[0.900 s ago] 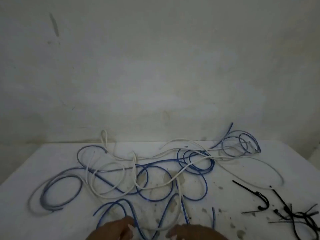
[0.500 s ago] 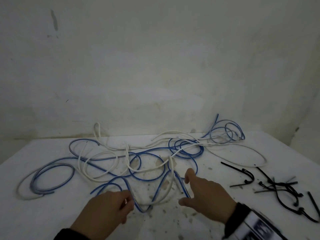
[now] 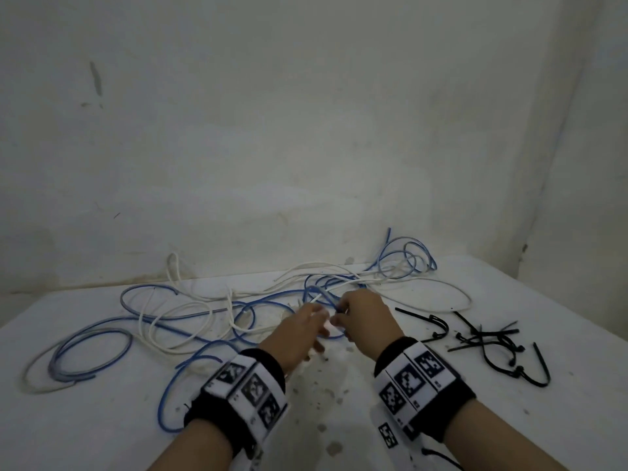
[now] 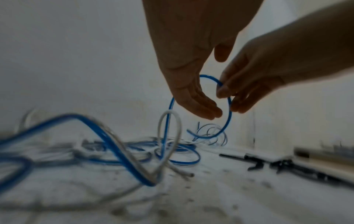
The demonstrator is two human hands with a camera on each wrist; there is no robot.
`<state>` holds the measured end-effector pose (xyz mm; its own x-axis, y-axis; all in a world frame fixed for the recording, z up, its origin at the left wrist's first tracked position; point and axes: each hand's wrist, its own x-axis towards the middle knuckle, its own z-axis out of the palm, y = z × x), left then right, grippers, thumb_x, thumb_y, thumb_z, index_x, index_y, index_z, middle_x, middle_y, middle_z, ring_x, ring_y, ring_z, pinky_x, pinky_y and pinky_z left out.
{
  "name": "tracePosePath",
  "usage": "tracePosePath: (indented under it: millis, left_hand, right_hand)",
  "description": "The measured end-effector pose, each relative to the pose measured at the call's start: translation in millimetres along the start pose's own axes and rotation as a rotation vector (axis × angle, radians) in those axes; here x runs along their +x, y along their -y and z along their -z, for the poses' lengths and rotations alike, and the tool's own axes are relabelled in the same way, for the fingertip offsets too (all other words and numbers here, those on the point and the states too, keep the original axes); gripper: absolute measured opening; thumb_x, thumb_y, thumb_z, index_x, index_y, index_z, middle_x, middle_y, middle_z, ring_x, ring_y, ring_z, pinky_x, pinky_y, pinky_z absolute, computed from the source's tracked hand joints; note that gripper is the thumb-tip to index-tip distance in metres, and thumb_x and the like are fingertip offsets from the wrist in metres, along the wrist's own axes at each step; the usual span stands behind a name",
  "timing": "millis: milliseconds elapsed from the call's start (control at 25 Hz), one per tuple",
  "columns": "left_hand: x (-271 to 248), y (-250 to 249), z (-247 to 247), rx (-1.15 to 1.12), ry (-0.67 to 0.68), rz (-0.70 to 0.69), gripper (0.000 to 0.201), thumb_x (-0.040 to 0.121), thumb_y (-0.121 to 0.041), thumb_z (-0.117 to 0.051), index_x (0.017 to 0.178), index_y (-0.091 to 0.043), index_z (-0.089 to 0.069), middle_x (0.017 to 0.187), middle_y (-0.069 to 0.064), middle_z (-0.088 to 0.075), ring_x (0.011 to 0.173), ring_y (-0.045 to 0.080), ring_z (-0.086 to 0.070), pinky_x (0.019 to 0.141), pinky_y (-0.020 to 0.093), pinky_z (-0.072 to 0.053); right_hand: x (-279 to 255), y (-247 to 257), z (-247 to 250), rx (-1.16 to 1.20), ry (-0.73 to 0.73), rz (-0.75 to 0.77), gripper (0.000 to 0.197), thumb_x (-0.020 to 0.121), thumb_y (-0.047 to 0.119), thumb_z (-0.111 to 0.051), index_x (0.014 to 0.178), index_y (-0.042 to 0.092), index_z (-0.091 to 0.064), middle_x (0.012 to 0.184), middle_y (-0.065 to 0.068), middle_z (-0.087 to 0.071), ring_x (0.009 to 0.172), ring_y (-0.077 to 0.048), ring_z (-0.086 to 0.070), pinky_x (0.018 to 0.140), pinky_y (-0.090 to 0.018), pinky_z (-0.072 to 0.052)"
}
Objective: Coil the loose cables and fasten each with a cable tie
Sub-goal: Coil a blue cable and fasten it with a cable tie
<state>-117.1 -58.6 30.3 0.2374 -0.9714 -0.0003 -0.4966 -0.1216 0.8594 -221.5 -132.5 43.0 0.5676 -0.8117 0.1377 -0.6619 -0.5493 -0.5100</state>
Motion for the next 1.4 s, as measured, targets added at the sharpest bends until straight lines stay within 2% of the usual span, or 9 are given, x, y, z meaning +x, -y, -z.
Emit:
tracePosePath:
  millis: [160, 280, 400, 560, 840, 960, 1080, 1240, 1400]
  left_hand:
    - [6, -25, 6, -0.564, -0.086, 0.136, 0.023, 0.096, -0.024, -0.043, 0.083, -0.014, -0.058, 0.071, 0.001, -0.065, 0.067, 0.014, -0.061, 0.066, 0.03, -0.046]
    - [5, -29, 19, -0.838, -0.234, 0.09, 0.025, 0.098, -0.018, -0.038, 0.082, -0.01, -0.056, 0.055, -0.003, -0.063, 0.055, 0.011, -0.062, 0.06, 0.028, -0.05]
    - [-4, -30, 38, -1.099, -0.247, -0.028, 0.029, 0.1, -0.016, -0.031, 0.077, -0.01, -0.048, 0.043, -0.004, -0.05, 0.041, 0.011, -0.054, 0.052, 0.023, -0.055]
    - [-31, -31, 50, -0.973, -0.171, -0.135, 0.031, 0.1, -0.022, -0.029, 0.079, -0.009, -0.048, 0.043, -0.004, -0.04, 0.037, 0.01, -0.042, 0.052, 0.025, -0.054]
    - [-48, -10, 105, -0.843, -0.116, -0.088, 0.038, 0.099, -0.024, -0.026, 0.08, -0.004, -0.053, 0.039, -0.004, -0.037, 0.026, 0.001, -0.02, 0.032, 0.012, -0.02]
    - [-52, -3, 137, -0.716, -0.093, -0.024, 0.039, 0.099, -0.025, -0.027, 0.081, -0.004, -0.055, 0.038, -0.003, -0.04, 0.025, 0.0, -0.02, 0.035, 0.015, -0.014]
    - [-59, 10, 166, -0.611, -0.1, 0.049, 0.046, 0.098, -0.032, -0.028, 0.086, -0.004, -0.061, 0.042, 0.0, -0.05, 0.026, 0.005, -0.033, 0.035, 0.015, -0.022]
    - [-63, 24, 172, -0.467, -0.054, 0.092, 0.052, 0.097, -0.038, -0.025, 0.081, -0.006, -0.062, 0.042, 0.0, -0.049, 0.038, 0.014, -0.052, 0.043, 0.019, -0.041]
    - [-51, 35, 168, -0.759, -0.014, 0.024, 0.031, 0.096, -0.023, -0.031, 0.076, -0.012, -0.052, 0.046, -0.008, -0.041, 0.04, 0.005, -0.047, 0.045, 0.017, -0.045]
  right_hand:
    - [-31, 3, 7, 0.004, -0.13, 0.185, 0.022, 0.093, 0.015, -0.049, 0.111, 0.018, -0.063, 0.097, -0.006, -0.052, 0.085, -0.022, -0.054, 0.065, -0.023, -0.034]
    - [-50, -1, 6, 0.005, -0.091, 0.252, 0.02, 0.096, 0.025, -0.044, 0.104, 0.019, -0.062, 0.088, -0.009, -0.067, 0.084, -0.026, -0.063, 0.072, -0.032, -0.05]
    - [-47, -16, 8, 0.497, -0.032, 0.006, 0.037, 0.097, 0.034, -0.041, 0.083, 0.008, -0.063, 0.081, -0.01, -0.066, 0.07, -0.024, -0.062, 0.06, -0.036, -0.055]
    - [-29, -16, 10, 0.752, -0.307, 0.057, 0.004, 0.091, 0.013, -0.057, 0.087, 0.012, -0.058, 0.069, -0.007, -0.063, 0.061, -0.017, -0.061, 0.066, -0.036, -0.056]
    - [-4, 65, -7, 0.917, -0.524, 0.418, 0.055, 0.094, 0.004, -0.044, 0.138, 0.026, -0.019, 0.083, 0.001, -0.068, 0.068, -0.018, -0.063, 0.07, -0.029, -0.052]
    - [20, 92, -19, 0.611, -0.485, 0.554, 0.052, 0.09, -0.002, -0.043, 0.131, 0.03, -0.045, 0.119, -0.001, -0.058, 0.104, -0.015, -0.056, 0.092, -0.037, -0.047]
    - [36, 104, -35, 0.397, -0.302, 0.798, 0.054, 0.089, -0.007, -0.045, 0.123, 0.034, -0.054, 0.14, -0.005, -0.042, 0.123, -0.007, -0.042, 0.098, -0.019, -0.038]
    - [55, 111, -62, 0.409, -0.15, 0.865, 0.054, 0.09, -0.011, -0.041, 0.131, 0.023, -0.051, 0.103, -0.01, -0.061, 0.083, -0.012, -0.06, 0.076, -0.008, -0.042]
    - [67, 120, -73, 0.444, -0.145, 0.831, 0.056, 0.09, -0.01, -0.04, 0.132, 0.028, -0.049, 0.081, -0.002, -0.051, 0.065, -0.006, -0.051, 0.068, -0.007, -0.04]
